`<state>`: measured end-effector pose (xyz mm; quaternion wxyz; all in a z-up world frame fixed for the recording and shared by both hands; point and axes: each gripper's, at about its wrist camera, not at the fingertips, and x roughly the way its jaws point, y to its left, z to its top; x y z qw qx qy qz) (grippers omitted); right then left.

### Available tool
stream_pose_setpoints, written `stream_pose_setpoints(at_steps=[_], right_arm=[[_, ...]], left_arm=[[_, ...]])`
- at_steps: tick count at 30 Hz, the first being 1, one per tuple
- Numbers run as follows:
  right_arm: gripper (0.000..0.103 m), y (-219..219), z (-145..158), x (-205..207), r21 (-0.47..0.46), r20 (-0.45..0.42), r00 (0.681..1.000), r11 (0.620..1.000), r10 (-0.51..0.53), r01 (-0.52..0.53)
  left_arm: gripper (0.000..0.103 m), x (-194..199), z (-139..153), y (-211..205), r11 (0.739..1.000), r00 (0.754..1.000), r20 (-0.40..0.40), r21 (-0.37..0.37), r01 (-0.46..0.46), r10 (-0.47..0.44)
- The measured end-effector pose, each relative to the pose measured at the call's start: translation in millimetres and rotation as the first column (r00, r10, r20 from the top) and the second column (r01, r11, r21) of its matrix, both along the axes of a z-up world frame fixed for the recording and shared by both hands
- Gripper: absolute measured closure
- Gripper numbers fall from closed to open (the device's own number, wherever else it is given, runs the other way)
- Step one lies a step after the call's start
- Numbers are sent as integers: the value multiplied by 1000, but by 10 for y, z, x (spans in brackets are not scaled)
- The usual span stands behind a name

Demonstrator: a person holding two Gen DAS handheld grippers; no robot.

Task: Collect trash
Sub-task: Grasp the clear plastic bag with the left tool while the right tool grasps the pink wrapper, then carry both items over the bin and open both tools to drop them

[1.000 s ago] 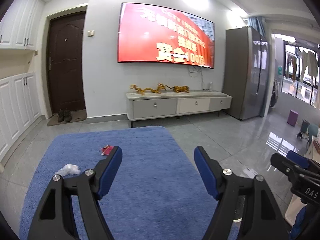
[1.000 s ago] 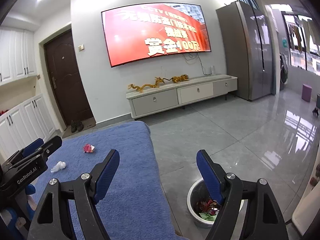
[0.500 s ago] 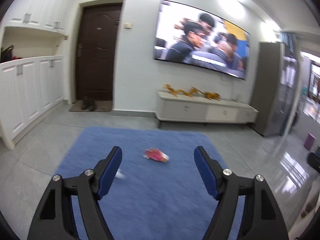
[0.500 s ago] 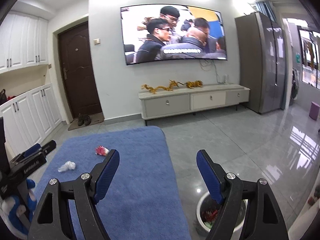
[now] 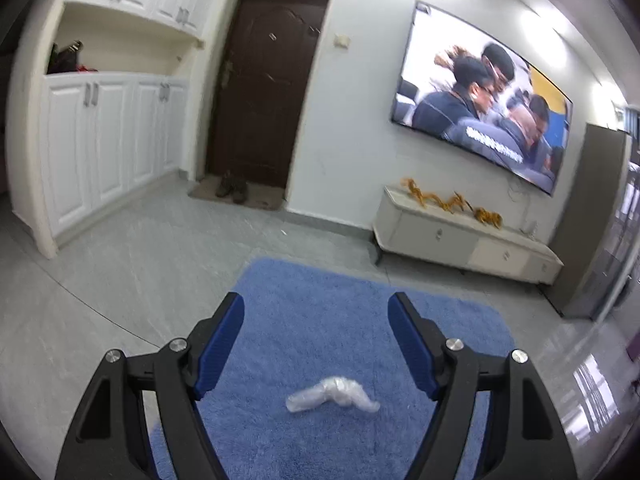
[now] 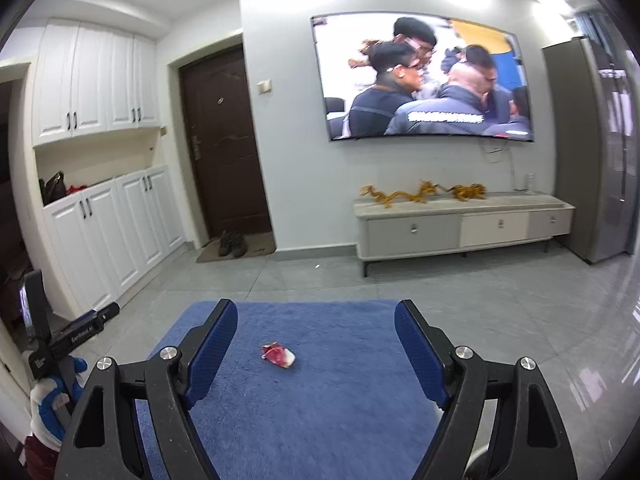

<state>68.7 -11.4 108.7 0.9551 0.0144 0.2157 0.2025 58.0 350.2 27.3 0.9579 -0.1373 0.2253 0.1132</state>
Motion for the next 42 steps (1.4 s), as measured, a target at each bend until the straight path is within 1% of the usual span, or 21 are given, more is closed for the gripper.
stream_pose_setpoints(at_steps=[4, 8, 13, 17, 18, 20, 22, 25, 27, 28, 29, 30, 31, 32, 33, 34, 36, 39, 42], right_arm=[[23, 316, -395, 402, -23, -93, 994, 998, 56, -59], [23, 614, -838, 816, -29, -184, 978, 994, 97, -104], [23, 849, -1325, 1262, -31, -272, 952, 988, 139, -153], [23, 1081, -1633, 1568, -23, -321, 931, 981, 176, -193], [23, 1128, -1693, 1633, -24, -329, 926, 979, 185, -204], [23, 1223, -1817, 1764, -31, -346, 917, 975, 196, -220], [23, 1317, -1947, 1872, -32, -366, 908, 973, 203, -230], [23, 1406, -2069, 1967, -25, -388, 896, 970, 215, -244], [23, 1472, -2140, 2010, -23, -411, 883, 966, 226, -258], [29, 1500, -2152, 2023, -28, -420, 878, 964, 228, -264], [34, 1516, -2145, 2016, -37, -416, 880, 963, 229, -268], [43, 1523, -2140, 2013, -43, -415, 879, 960, 234, -276], [54, 1539, -2143, 2001, -54, -415, 878, 957, 237, -284], [56, 1559, -2143, 1975, -69, -412, 879, 954, 240, -292], [60, 1571, -2133, 1937, -80, -404, 882, 951, 243, -299], [64, 1575, -2121, 1890, -88, -396, 884, 948, 248, -306], [67, 1582, -2120, 1814, -90, -392, 882, 944, 261, -319], [67, 1527, -2086, 1632, -91, -389, 883, 943, 263, -321], [67, 1425, -1991, 1420, -83, -384, 885, 945, 263, -316]], left_arm=[[30, 243, -424, -13, 995, 991, -81, -19, 103, -104], [30, 475, -715, -119, 983, 973, -137, -32, 181, -184], [30, 732, -1062, -168, 976, 952, -218, -47, 211, -216], [30, 858, -1330, -136, 974, 934, -277, -74, 214, -226], [30, 885, -1408, -131, 973, 926, -297, -82, 217, -232], [30, 912, -1454, -99, 966, 916, -309, -120, 228, -254], [30, 908, -1465, -70, 963, 916, -303, -140, 231, -264], [31, 920, -1484, -69, 958, 910, -307, -156, 241, -279], [33, 919, -1477, -101, 956, 907, -309, -148, 253, -287], [36, 926, -1475, -130, 956, 905, -310, -138, 261, -291], [42, 942, -1479, -153, 955, 903, -313, -131, 267, -295], [48, 956, -1482, -191, 953, 900, -315, -126, 276, -302], [51, 954, -1482, -206, 952, 898, -316, -122, 281, -306], [57, 955, -1482, -216, 951, 896, -317, -118, 287, -310], [62, 952, -1486, -238, 948, 893, -318, -116, 296, -318], [64, 971, -1474, -239, 947, 892, -317, -116, 301, -322], [68, 999, -1466, -243, 944, 891, -314, -119, 307, -329], [72, 1005, -1449, -233, 944, 892, -311, -111, 310, -329], [73, 965, -1415, -254, 948, 897, -308, -81, 307, -317]])
